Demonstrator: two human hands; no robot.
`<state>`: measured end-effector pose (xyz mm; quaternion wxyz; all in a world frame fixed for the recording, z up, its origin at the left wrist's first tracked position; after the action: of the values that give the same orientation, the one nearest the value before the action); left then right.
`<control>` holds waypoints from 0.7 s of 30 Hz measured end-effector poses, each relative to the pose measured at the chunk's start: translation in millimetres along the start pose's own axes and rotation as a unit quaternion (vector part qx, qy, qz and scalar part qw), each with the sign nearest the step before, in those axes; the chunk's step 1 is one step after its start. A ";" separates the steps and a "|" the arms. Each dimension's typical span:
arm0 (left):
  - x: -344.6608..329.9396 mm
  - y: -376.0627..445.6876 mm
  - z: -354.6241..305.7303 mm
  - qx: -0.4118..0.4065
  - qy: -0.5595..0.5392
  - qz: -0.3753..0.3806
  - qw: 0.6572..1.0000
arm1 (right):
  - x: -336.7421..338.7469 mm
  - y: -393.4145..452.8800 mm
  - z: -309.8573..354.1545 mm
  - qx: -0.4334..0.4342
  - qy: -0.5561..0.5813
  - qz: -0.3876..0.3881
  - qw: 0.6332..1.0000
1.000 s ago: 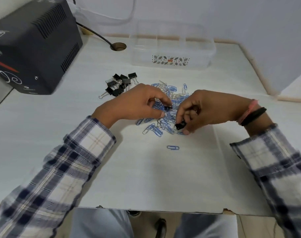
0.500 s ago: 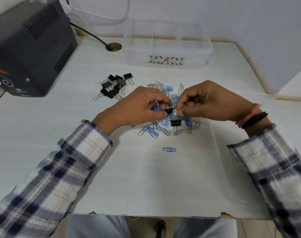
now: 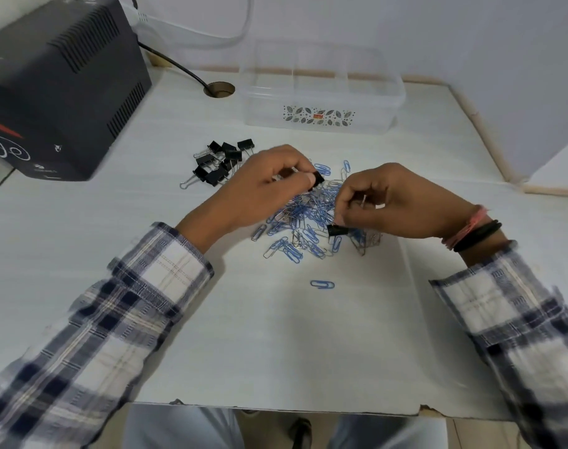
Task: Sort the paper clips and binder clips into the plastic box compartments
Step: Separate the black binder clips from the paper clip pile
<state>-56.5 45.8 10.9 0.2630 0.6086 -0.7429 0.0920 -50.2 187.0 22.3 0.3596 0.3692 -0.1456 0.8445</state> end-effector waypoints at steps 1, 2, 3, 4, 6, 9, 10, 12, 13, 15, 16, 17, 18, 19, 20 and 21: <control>3.3 -0.2 2.7 0.020 -0.035 -0.010 0.999 | 2.2 -0.2 0.4 0.001 -0.003 -0.006 1.000; 5.5 -0.4 4.7 0.035 -0.080 -0.016 0.996 | 4.3 -0.4 0.8 0.005 -0.007 -0.011 1.000; 6.3 -0.4 5.7 0.044 -0.125 -0.020 0.991 | 5.7 -0.6 0.9 0.007 -0.006 -0.016 1.000; 6.9 -0.4 5.8 0.050 -0.163 -0.023 0.985 | 6.1 -0.8 0.4 0.006 -0.001 -0.017 1.000; 8.7 -0.4 7.3 0.060 -0.205 -0.038 0.976 | 3.3 -0.7 -2.9 -0.005 -0.009 -0.012 1.000; 12.5 0.6 13.0 0.075 -0.221 -0.069 0.970 | -5.1 1.2 -3.9 -0.003 -0.049 0.000 0.999; 13.4 0.7 15.1 0.080 -0.222 -0.077 0.969 | -6.9 1.9 -2.5 0.005 -0.051 0.000 0.999; 13.9 0.8 17.8 0.087 -0.235 -0.085 0.964 | -8.9 2.7 0.0 0.017 -0.055 -0.001 0.998; 14.2 0.8 19.2 0.093 -0.247 -0.088 0.961 | -8.6 2.7 0.9 0.020 -0.058 -0.005 0.998; 14.5 0.7 22.5 0.110 -0.277 -0.092 0.950 | -3.3 2.3 -0.4 0.012 -0.037 -0.029 0.999; 14.2 0.5 23.4 0.118 -0.296 -0.092 0.943 | 1.4 1.8 -2.3 0.003 -0.012 -0.048 0.999; 13.2 0.4 23.9 0.126 -0.315 -0.091 0.936 | 7.1 1.1 -4.3 -0.005 0.016 -0.071 0.997; 12.3 0.3 24.0 0.134 -0.334 -0.089 0.929 | 13.6 0.2 -5.9 -0.011 0.043 -0.095 0.994; 11.3 0.1 24.3 0.140 -0.349 -0.087 0.923 | 19.8 -0.6 -7.5 -0.016 0.067 -0.120 0.990; 10.6 0.1 24.8 0.147 -0.358 -0.085 0.918 | 25.7 -1.5 -9.4 -0.020 0.089 -0.144 0.985; 10.0 0.1 25.6 0.152 -0.361 -0.082 0.917 | 31.0 -2.2 -12.2 -0.025 0.105 -0.166 0.980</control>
<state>-64.9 25.6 -5.7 -0.1118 0.6920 -0.7118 -0.0436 -69.5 210.3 36.5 0.5170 0.2883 -0.0647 0.8034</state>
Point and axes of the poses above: each hand's wrist, its own y-axis towards the middle knuckle, its own x-axis out of the back of the hand, z = x × y, the point moved 10 cm from there along y, towards the middle knuckle, and after that the axes turned 2 degrees about -z, right-handed, at the moved point
